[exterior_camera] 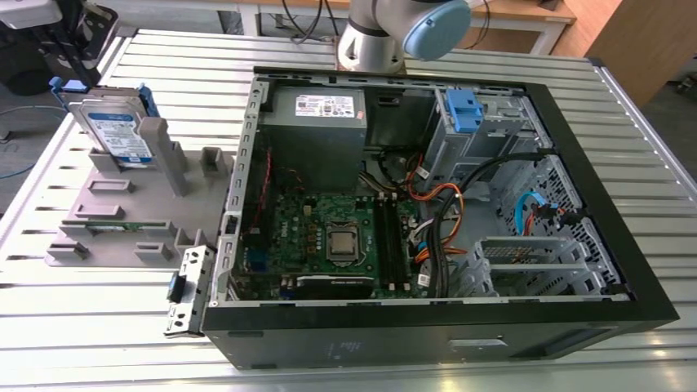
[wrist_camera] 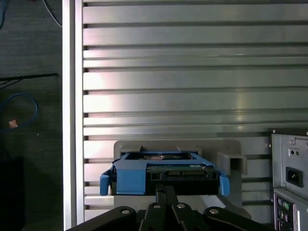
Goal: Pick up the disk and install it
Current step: 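Pick up the disk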
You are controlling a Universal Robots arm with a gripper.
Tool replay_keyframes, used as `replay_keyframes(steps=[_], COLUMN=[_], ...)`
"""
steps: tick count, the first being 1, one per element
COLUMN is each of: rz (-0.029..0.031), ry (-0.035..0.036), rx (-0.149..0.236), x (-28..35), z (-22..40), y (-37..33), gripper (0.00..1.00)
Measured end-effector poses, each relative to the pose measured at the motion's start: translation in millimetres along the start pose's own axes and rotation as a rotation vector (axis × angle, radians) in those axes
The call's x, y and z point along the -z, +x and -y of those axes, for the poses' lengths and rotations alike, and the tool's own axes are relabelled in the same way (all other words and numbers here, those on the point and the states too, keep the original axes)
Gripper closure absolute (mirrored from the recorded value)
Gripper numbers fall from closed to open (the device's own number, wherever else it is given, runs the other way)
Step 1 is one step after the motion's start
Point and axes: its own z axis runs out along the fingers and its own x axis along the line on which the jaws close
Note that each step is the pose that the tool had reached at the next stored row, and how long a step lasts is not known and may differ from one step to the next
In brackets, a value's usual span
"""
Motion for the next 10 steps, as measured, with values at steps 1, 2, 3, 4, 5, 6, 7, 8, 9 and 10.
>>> replay_keyframes(steps=[1,2,3,4,5,6,7,8,9,10], rz=[-0.0002,-0.0004,-0.0006,-0.0008,-0.0011,-0.0012,-0.0013,-0.0013,-0.0013,-0.0012], ry=[-0.0001,-0.0001,-0.0002,-0.0002,-0.0003,-0.0003,-0.0003,-0.0003,-0.0003,-0.0003], rx=[0.004,0.009,0.015,0.021,0.026,0.03,0.03,0.03,0.03,0.03], x=[0.0,0.0,0.0,0.0,0.0,0.0,0.0,0.0,0.0,0.0], z=[0.0,0.0,0.0,0.0,0.0,0.0,0.0,0.0,0.0,0.0], y=[0.0,0.0,0.0,0.0,0.0,0.0,0.0,0.0,0.0,0.0], gripper=[0.89,0.89,0.89,0.89,0.89,0.89,0.89,0.89,0.89,0.89])
